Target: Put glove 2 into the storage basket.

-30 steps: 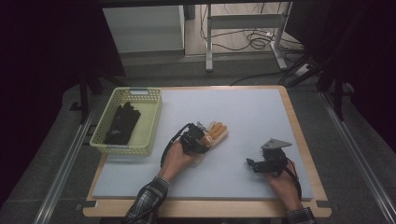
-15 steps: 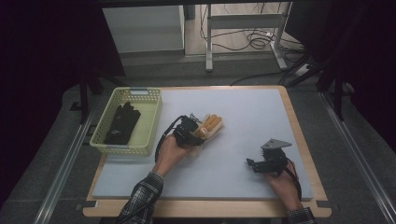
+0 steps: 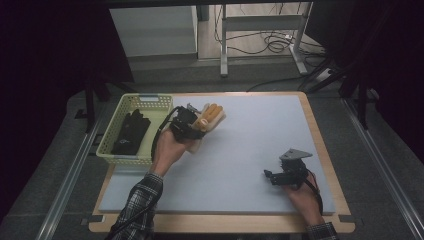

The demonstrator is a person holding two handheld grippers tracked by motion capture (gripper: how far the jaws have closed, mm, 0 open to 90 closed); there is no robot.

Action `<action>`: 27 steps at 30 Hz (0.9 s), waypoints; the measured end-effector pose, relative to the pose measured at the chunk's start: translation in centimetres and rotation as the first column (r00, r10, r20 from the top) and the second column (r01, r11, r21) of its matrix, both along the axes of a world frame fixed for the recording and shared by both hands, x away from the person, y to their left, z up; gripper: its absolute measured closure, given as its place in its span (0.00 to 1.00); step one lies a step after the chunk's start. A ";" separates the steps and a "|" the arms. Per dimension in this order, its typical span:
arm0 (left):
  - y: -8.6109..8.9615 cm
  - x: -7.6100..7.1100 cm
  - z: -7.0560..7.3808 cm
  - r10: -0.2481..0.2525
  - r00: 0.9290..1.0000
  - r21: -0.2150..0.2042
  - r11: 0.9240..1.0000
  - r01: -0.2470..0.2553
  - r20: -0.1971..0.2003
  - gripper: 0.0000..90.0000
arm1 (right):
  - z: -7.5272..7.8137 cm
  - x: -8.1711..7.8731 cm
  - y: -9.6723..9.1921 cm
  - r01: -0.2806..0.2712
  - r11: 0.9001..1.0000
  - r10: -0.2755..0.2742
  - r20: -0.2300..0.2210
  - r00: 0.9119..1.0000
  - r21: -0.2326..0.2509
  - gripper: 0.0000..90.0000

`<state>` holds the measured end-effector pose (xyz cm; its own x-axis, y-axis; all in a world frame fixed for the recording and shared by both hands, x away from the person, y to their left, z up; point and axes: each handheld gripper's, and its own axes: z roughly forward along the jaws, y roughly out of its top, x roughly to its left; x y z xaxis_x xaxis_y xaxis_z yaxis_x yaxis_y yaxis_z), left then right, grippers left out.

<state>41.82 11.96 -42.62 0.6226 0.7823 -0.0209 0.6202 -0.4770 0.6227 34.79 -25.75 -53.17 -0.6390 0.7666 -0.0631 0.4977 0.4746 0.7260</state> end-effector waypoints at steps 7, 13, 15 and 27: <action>3.2 0.8 1.7 0.084 0.996 0.006 0.996 -0.084 0.014 0.65 | 0.0 0.0 0.0 0.001 1.000 -0.001 0.000 1.000 0.000 0.16; 5.8 1.3 2.1 0.148 0.989 0.012 0.989 -0.149 0.013 0.64 | 0.0 0.0 0.0 0.001 1.000 -0.001 0.001 1.000 0.001 0.16; 6.3 1.4 2.1 0.168 0.986 0.011 0.986 -0.169 0.011 0.64 | 0.0 0.0 0.0 0.001 1.000 -0.001 0.002 1.000 0.001 0.16; 12.4 2.6 0.2 0.334 0.942 0.044 0.942 -0.333 -0.012 0.63 | 0.0 0.0 0.0 0.001 1.000 -0.001 -0.002 1.000 0.002 0.16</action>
